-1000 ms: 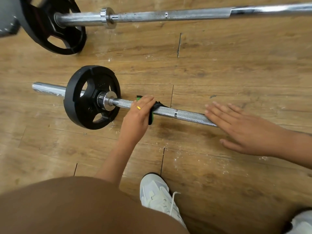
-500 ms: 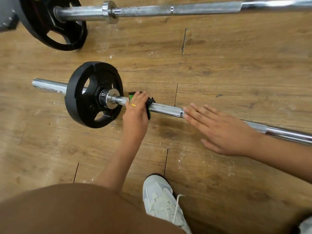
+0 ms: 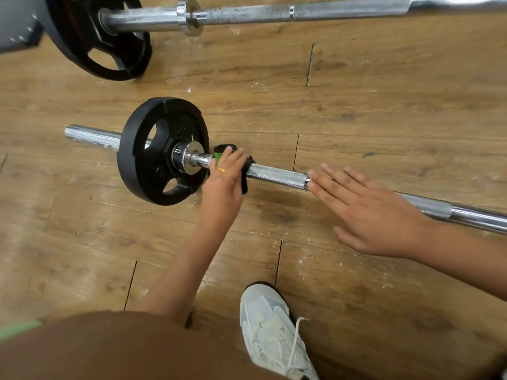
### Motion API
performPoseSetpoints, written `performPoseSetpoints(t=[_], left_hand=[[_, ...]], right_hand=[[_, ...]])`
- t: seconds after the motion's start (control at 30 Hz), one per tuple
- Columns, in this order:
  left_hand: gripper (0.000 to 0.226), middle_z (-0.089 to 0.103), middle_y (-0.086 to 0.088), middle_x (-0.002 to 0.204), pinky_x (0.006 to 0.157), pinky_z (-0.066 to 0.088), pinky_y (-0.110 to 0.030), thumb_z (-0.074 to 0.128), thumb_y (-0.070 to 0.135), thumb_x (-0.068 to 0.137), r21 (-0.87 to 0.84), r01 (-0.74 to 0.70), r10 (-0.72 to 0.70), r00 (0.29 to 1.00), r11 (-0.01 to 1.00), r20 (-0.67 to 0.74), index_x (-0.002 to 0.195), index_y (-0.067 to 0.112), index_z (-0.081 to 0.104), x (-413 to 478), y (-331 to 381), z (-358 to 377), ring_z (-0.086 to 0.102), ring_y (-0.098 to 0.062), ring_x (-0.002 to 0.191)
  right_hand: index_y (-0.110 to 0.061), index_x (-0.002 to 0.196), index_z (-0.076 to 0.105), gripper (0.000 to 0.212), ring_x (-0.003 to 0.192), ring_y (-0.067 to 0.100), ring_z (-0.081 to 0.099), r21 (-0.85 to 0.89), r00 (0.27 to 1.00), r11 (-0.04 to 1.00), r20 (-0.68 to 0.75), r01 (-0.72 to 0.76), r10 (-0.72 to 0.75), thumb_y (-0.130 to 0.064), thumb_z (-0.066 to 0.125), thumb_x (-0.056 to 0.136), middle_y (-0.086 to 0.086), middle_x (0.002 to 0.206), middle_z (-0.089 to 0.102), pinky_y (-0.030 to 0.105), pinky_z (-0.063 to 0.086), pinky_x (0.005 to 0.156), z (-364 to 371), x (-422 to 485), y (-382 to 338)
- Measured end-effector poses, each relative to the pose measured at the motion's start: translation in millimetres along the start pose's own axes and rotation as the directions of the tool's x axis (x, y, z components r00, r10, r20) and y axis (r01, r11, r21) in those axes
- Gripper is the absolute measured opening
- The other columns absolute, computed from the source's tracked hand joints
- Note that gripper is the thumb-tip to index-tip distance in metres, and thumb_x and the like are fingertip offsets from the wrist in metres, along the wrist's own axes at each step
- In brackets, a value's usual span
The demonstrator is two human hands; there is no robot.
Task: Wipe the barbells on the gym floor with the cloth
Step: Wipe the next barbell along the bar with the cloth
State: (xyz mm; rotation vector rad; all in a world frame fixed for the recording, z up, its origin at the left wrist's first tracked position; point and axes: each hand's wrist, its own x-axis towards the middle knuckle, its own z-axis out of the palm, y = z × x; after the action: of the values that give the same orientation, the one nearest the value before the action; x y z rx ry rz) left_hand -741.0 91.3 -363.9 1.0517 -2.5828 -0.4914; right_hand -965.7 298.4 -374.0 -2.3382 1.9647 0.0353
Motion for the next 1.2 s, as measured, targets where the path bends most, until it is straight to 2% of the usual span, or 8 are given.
performPoseSetpoints(t=[0.1, 0.2, 0.43, 0.57, 0.7, 0.83, 0.97, 1.2], left_hand=[[0.042, 0.054, -0.004, 0.148, 0.123, 0.026, -0.034, 0.051, -0.003, 0.100, 0.012, -0.107, 0.106, 0.992, 0.994, 0.064, 0.140, 0.008, 0.058, 1.2, -16.6, -7.5, 0.039, -0.018, 0.145], [0.040, 0.056, -0.006, 0.145, 0.120, 0.033, -0.034, 0.051, -0.003, 0.099, -0.021, -0.017, 0.017, 1.000, 1.000, -0.016, 0.137, 0.006, 0.061, 4.4, -22.6, -9.7, 0.043, -0.018, 0.143], [0.044, 0.052, -0.003, 0.150, 0.120, 0.032, -0.046, 0.051, -0.006, 0.099, -0.093, -0.142, 0.148, 0.987, 0.986, 0.063, 0.140, 0.008, 0.058, -14.9, 8.0, 12.2, 0.038, -0.019, 0.147], [0.042, 0.052, -0.003, 0.149, 0.120, 0.034, -0.035, 0.050, -0.003, 0.100, -0.071, -0.067, 0.068, 0.998, 0.995, 0.017, 0.140, 0.009, 0.058, -10.2, -0.6, 6.6, 0.039, -0.018, 0.146], [0.040, 0.049, -0.002, 0.152, 0.121, 0.029, -0.049, 0.051, 0.003, 0.102, -0.073, -0.075, 0.077, 0.997, 0.994, 0.018, 0.141, 0.008, 0.056, -28.7, 25.6, 16.1, 0.030, -0.016, 0.149], [0.044, 0.046, -0.002, 0.154, 0.119, 0.031, -0.030, 0.053, 0.000, 0.101, -0.032, -0.122, 0.123, 0.992, 0.992, 0.040, 0.144, 0.010, 0.054, -33.7, 16.3, 13.9, 0.033, -0.019, 0.149], [0.048, 0.042, 0.002, 0.157, 0.120, 0.023, -0.017, 0.051, -0.005, 0.100, -0.062, 0.108, -0.112, 0.992, 0.992, -0.063, 0.146, 0.011, 0.052, -41.0, 0.7, 4.6, 0.028, -0.015, 0.151], [0.040, 0.041, 0.005, 0.155, 0.121, 0.031, -0.049, 0.052, 0.009, 0.104, -0.131, 0.114, -0.118, 0.993, 0.985, -0.019, 0.144, 0.013, 0.052, -59.0, 11.4, 7.5, 0.021, -0.012, 0.152]], right_hand=[[-0.004, 0.160, 0.012, 0.087, 0.155, 0.032, 0.001, 0.003, 1.000, 1.000, 0.005, 0.004, -0.004, -0.044, 0.043, 0.088, 0.016, 0.168, 0.003, 0.051, 0.017, 0.122, -0.4, -0.5, -0.3], [-0.005, 0.160, 0.010, 0.087, 0.155, 0.031, 0.001, 0.009, 1.000, 1.000, 0.008, 0.003, -0.003, -0.044, 0.042, 0.088, 0.015, 0.168, 0.002, 0.050, 0.015, 0.123, -0.6, -0.2, -1.3], [-0.007, 0.160, 0.010, 0.089, 0.156, 0.027, 0.002, 0.061, 1.000, 0.998, 0.020, -0.002, 0.000, -0.047, 0.042, 0.088, 0.013, 0.168, 0.002, 0.046, 0.014, 0.123, -4.2, -4.0, -2.8], [-0.008, 0.160, 0.008, 0.090, 0.156, 0.026, 0.002, 0.088, 1.000, 0.996, 0.030, -0.013, 0.010, -0.049, 0.043, 0.088, 0.012, 0.168, 0.001, 0.044, 0.013, 0.123, -4.6, -4.0, -7.1], [-0.007, 0.160, 0.012, 0.090, 0.155, 0.026, 0.005, 0.105, 1.000, 0.994, 0.004, -0.011, 0.011, -0.048, 0.046, 0.088, 0.012, 0.168, 0.005, 0.044, 0.013, 0.122, -4.8, -6.5, -11.9], [-0.006, 0.160, 0.013, 0.089, 0.155, 0.026, 0.006, 0.111, 1.000, 0.994, -0.012, -0.002, 0.003, -0.048, 0.046, 0.088, 0.013, 0.168, 0.006, 0.045, 0.014, 0.122, -3.6, -10.5, -18.8], [-0.005, 0.159, 0.012, 0.091, 0.156, 0.027, 0.002, 0.105, 1.000, 0.994, 0.002, 0.004, -0.004, -0.046, 0.049, 0.088, 0.015, 0.168, 0.003, 0.046, 0.013, 0.122, -4.0, -14.6, -26.9], [-0.005, 0.159, 0.016, 0.093, 0.156, 0.026, 0.004, 0.162, 0.999, 0.986, 0.009, 0.030, -0.032, -0.043, 0.057, 0.084, 0.014, 0.168, 0.006, 0.044, 0.013, 0.121, -5.8, -23.0, -37.7]])
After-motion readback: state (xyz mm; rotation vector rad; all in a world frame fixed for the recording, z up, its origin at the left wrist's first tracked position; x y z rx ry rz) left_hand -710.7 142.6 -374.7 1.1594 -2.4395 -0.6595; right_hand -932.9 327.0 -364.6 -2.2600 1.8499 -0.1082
